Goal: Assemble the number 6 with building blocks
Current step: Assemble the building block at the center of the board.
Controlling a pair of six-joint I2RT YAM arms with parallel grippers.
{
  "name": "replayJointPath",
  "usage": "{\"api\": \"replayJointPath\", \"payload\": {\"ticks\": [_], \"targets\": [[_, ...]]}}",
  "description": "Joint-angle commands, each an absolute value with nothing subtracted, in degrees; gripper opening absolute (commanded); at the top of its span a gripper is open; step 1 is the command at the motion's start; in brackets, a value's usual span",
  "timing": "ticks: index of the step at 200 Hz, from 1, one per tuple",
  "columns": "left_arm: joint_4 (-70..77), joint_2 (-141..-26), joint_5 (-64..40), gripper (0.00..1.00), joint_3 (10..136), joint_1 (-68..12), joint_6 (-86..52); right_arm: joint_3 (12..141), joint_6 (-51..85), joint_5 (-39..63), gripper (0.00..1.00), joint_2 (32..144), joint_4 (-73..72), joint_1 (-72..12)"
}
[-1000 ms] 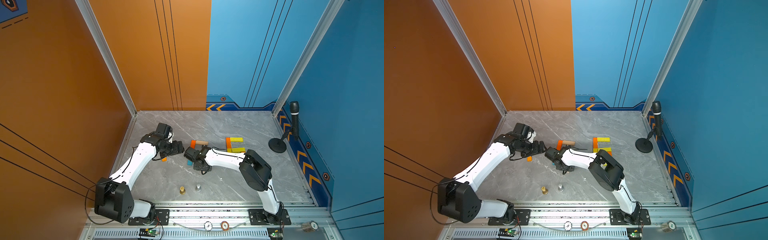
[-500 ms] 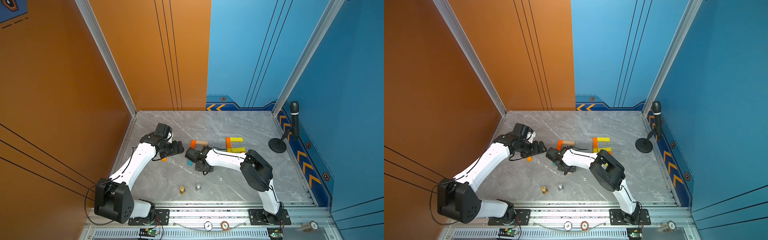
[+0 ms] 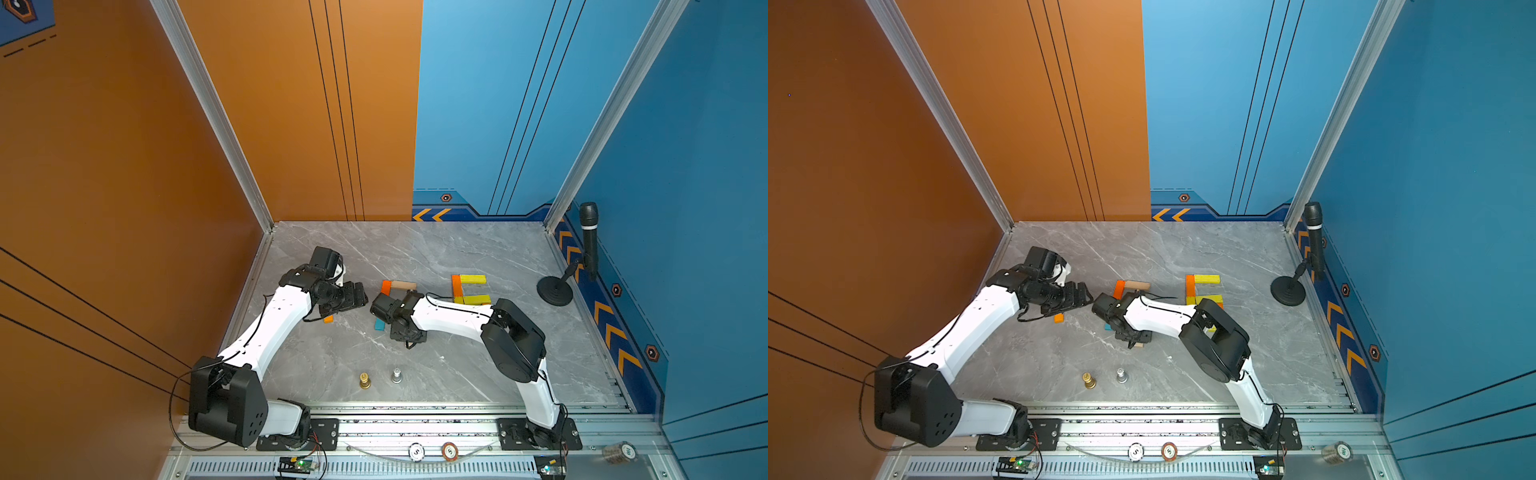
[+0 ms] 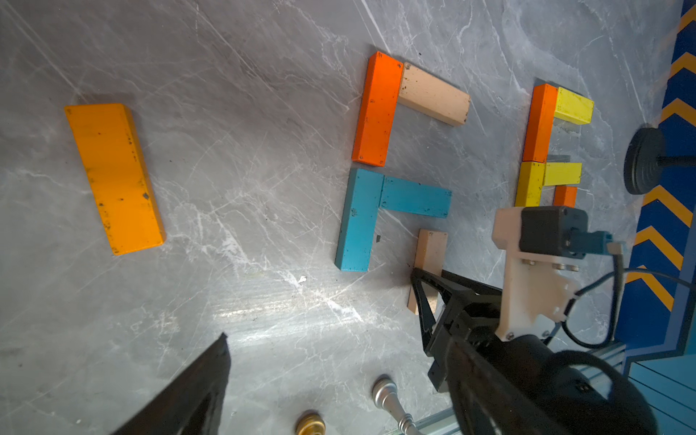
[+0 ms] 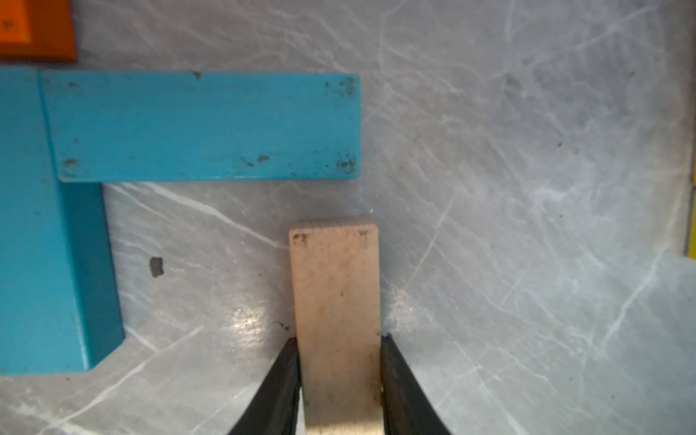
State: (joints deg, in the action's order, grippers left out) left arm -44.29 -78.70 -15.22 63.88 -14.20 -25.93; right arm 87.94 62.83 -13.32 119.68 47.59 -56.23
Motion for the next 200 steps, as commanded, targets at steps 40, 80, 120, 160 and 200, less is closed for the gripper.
{"api": "replayJointPath", "payload": {"ticks": [40,80,120,160,200], "targets": [[-44.12,-77.52,-16.5,0.9,63.17,-13.45,-26.26,89.81,61.61,-13.09,0.36,120.81,50.15,-55.64],[-44.07,-77.52,-16.69,0.9,63.17,-13.24,-26.31,90.42,61.35,-12.9,0.36,121.41,50.27,-55.52],[-43.99,-77.52,-16.91,0.9,63.1,-13.01,-26.33,90.53,61.61,-13.01,0.35,121.61,50.37,-55.46],[-43.95,-77.52,-17.04,0.9,63.09,-13.01,-26.36,90.7,61.76,-13.1,0.32,121.73,50.45,-55.15],[-43.9,-77.52,-17.21,0.9,62.99,-12.87,-26.44,91.06,61.69,-13.06,0.32,122.13,50.45,-55.19]]}}
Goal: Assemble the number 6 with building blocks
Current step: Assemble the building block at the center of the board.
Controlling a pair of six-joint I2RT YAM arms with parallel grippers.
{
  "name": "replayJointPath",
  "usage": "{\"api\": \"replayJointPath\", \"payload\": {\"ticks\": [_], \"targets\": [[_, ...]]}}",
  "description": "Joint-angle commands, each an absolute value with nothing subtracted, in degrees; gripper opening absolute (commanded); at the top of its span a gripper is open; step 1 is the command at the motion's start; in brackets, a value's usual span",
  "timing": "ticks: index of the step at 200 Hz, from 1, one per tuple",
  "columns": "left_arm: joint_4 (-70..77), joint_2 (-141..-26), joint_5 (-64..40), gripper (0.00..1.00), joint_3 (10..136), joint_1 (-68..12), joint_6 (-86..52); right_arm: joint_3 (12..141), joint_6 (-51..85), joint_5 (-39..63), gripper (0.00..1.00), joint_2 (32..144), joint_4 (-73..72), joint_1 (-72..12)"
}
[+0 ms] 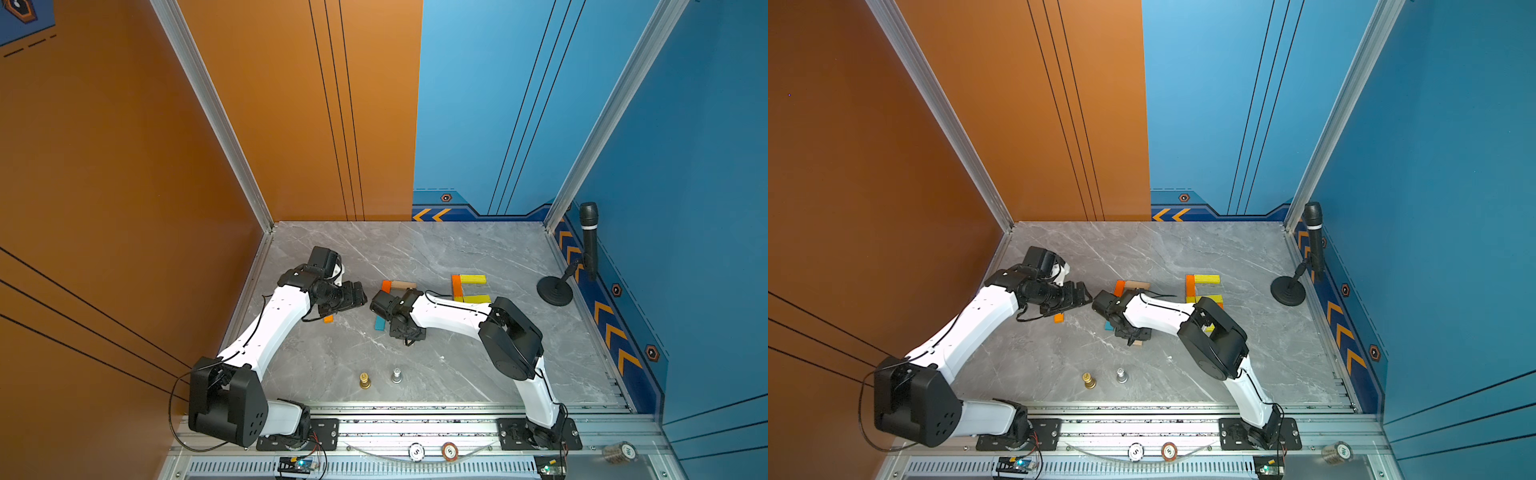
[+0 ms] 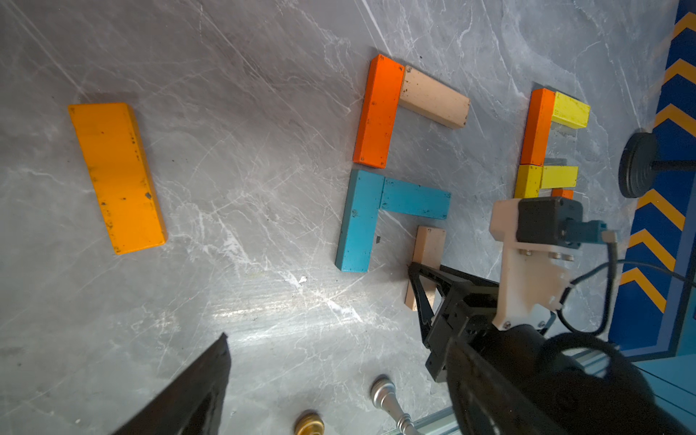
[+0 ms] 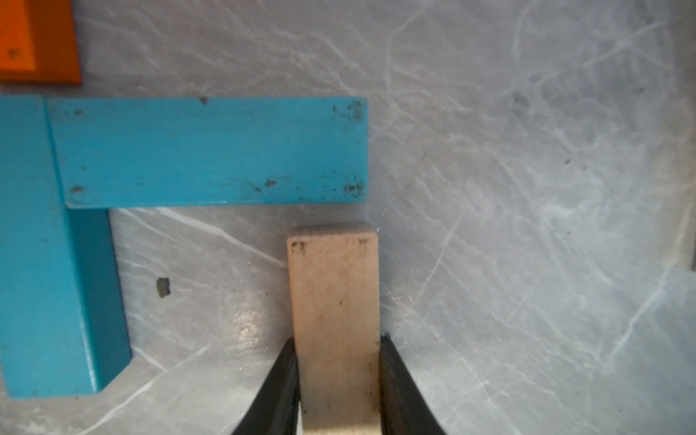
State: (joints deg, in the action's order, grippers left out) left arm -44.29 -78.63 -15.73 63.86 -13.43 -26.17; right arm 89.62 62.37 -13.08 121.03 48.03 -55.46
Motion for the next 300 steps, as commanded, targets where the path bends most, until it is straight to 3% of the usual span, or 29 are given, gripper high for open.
{"api": "replayJointPath", "payload": {"ticks": [1,252,300], "targets": [[-43.84,-77.52,-17.17,0.9,62.96,-12.85,-26.41,91.05,61.7,-13.08,0.32,122.06,50.45,-55.19],[-43.86,-77.43,-17.09,0.9,62.84,-12.1,-26.54,92.54,61.46,-13.18,0.33,123.2,50.7,-55.04],[-43.86,-77.43,-14.98,0.9,62.6,-11.43,-26.67,93.11,59.5,-14.54,0.44,119.84,50.84,-55.28]]}}
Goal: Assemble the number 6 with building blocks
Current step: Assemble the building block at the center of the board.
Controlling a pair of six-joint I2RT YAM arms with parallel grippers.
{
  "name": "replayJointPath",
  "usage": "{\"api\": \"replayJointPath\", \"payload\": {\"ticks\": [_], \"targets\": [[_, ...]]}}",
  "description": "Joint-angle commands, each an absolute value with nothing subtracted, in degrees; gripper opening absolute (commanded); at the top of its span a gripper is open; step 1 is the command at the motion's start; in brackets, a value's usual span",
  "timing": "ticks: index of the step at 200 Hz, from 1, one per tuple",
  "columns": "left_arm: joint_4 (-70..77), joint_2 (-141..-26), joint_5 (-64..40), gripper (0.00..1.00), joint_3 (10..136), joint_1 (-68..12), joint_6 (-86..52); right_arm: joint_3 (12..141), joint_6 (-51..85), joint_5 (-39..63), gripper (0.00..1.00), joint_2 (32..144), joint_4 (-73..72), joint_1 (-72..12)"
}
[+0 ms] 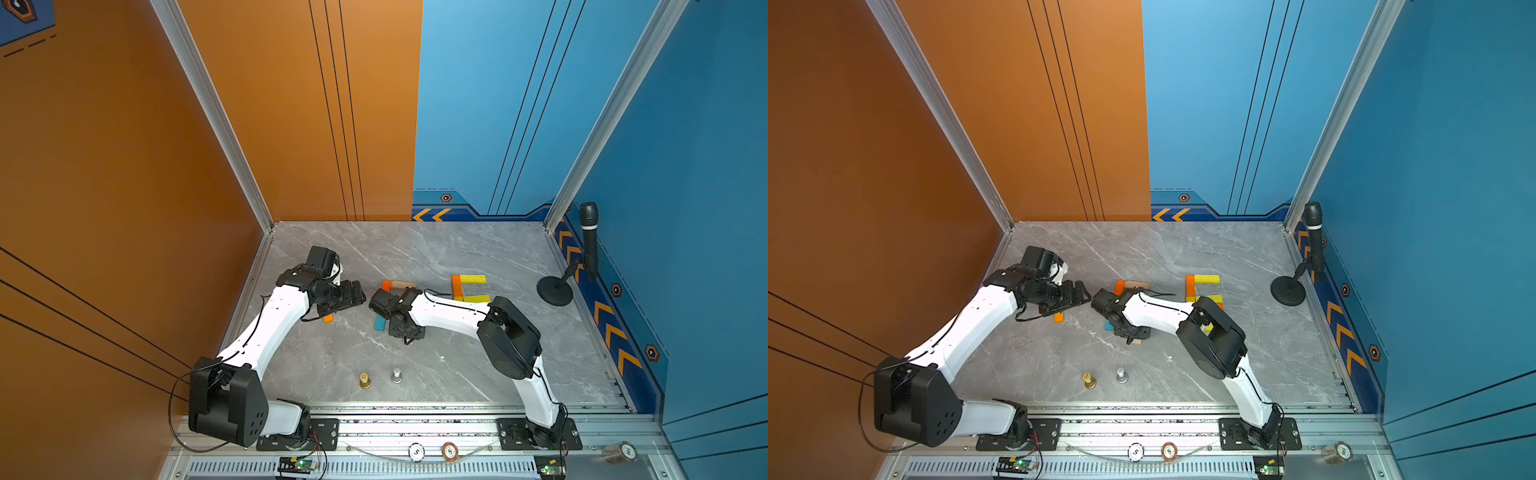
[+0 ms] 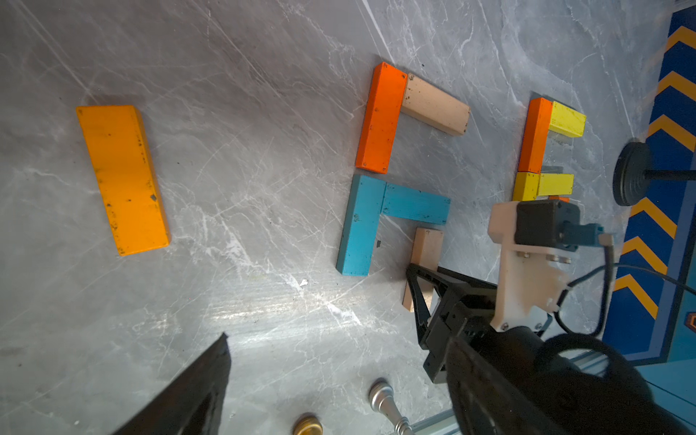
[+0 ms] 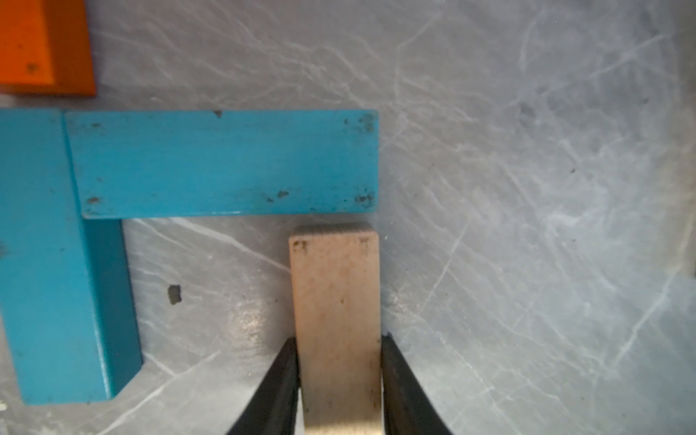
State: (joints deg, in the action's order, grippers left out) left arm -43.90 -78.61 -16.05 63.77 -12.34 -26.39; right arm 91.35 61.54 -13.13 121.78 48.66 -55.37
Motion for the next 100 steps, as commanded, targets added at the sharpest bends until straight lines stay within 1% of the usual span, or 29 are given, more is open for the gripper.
{"api": "replayJointPath", "payload": {"ticks": [1,11,25,48,70,100], "targets": [[-43.86,-77.43,-14.92,0.9,62.59,-11.34,-26.74,93.14,59.41,-14.61,0.45,119.73,50.87,-55.33],[-43.95,-77.48,-13.17,0.89,62.44,-11.09,-26.78,93.47,58.46,-15.27,0.47,119.18,50.95,-55.46],[-44.55,-77.81,-9.53,0.89,62.4,-10.88,-26.86,93.68,57.04,-16.27,0.49,115.29,50.98,-55.63],[-45.98,-79.69,-3.63,0.88,62.74,-10.46,-26.89,92.11,54.93,-18.57,0.52,110.85,50.58,-56.16],[-47.18,-82.81,0.8,0.88,63.49,-9.7,-26.93,86.34,53.55,-20.03,0.52,104.85,46.83,-55.95],[-47.14,-86.81,4.85,0.88,64.39,-8.64,-27.13,76.97,50.03,-19.28,0.51,95.14,37.13,-55.03]]}}
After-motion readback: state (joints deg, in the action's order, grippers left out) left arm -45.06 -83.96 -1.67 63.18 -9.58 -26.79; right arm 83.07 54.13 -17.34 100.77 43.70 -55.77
